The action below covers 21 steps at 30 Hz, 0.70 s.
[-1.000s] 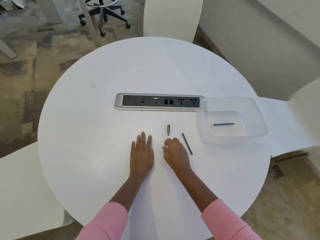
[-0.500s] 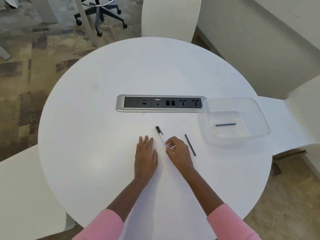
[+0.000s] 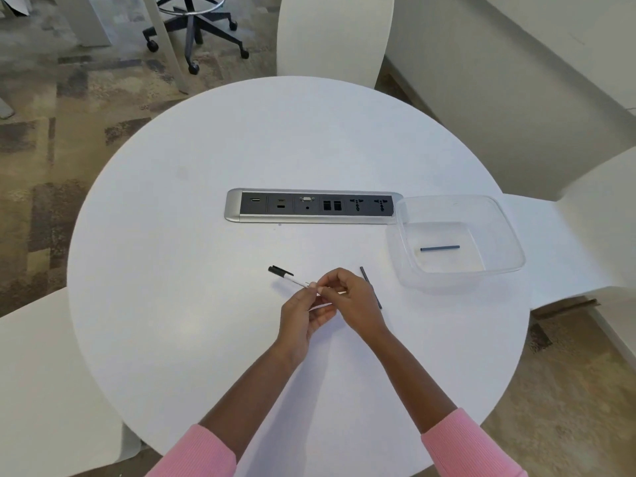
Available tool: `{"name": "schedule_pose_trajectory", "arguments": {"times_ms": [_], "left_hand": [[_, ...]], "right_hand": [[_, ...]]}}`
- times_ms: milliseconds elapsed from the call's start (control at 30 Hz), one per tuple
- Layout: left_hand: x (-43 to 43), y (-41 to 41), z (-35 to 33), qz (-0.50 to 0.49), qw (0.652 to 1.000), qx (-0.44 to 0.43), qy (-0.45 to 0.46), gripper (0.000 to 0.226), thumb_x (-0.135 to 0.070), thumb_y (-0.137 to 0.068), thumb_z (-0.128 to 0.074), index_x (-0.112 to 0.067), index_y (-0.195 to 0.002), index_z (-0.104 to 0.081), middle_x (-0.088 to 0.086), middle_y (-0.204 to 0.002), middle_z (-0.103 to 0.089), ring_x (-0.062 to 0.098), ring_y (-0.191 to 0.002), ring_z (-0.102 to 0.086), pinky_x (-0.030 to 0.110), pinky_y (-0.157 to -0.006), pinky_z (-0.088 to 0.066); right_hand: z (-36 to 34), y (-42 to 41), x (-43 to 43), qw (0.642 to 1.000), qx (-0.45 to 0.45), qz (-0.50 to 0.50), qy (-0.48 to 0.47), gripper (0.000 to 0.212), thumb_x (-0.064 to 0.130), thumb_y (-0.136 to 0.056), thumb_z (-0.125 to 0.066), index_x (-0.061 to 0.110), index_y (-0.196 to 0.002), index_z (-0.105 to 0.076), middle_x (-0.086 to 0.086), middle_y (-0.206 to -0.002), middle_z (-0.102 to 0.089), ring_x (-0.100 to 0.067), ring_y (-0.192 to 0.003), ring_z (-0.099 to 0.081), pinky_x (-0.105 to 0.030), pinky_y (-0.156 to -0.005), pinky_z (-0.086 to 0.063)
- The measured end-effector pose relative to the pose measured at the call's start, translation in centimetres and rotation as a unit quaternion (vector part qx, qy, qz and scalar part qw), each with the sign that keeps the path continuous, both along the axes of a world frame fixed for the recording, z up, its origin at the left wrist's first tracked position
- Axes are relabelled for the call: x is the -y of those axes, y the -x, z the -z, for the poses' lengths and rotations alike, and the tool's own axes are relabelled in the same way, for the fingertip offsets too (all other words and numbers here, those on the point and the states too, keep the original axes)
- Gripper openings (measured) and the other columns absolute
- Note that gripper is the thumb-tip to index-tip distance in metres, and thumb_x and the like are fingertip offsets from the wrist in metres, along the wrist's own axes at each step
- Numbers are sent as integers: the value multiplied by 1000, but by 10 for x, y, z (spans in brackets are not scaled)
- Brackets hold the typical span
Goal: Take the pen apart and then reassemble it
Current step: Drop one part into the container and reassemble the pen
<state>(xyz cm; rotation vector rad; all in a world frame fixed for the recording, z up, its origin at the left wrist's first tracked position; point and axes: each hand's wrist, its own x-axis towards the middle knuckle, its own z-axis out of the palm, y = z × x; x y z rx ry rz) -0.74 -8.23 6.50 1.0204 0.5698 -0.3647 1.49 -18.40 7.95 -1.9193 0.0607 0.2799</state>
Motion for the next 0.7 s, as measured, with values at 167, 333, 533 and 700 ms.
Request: {"name": "schedule_pose_trajectory", "arguments": {"times_ms": [167, 333, 533, 700], "left_hand": [[-1, -6, -6, -54, 996, -67, 37, 24, -16, -96, -45, -5, -85, -62, 11, -82, -62, 17, -74, -62, 19, -58, -56], [-6, -12, -14, -115, 986, -83, 90, 20, -10, -95, -47, -2, -80, -58, 10, -79, -58, 19, -73, -61, 19, -55, -57], [-10, -13, -16, -160, 970, -112, 144, 13, 1, -89, -52, 0, -78, -58, 5, -58, -63, 8, -45, -64, 21, -50, -56], [-10, -12, -20, -175, 962, -123, 170, 11, 1, -89, -53, 0, -79, -57, 7, -70, -61, 10, -50, -65, 23, -65, -58]], "right_hand": [[-2, -1, 16, 996, 41, 21, 82, 8, 6, -84, -58, 9, -80, -64, 9, -73, -64, 2, -67, -59, -12, -64, -46], [16, -3, 45, 956, 49, 58, 285, 12, 7, -87, -51, 2, -90, -61, -17, -95, -63, -32, -86, -60, -39, -76, -48], [24, 3, 57, 929, -11, 51, 368, 19, 13, -88, -55, 0, -101, -55, -20, -105, -57, -36, -97, -56, -40, -78, -47], [26, 0, 58, 920, -14, 43, 390, 13, 7, -89, -48, -3, -93, -55, -22, -100, -58, -36, -93, -56, -38, -73, -45]]}}
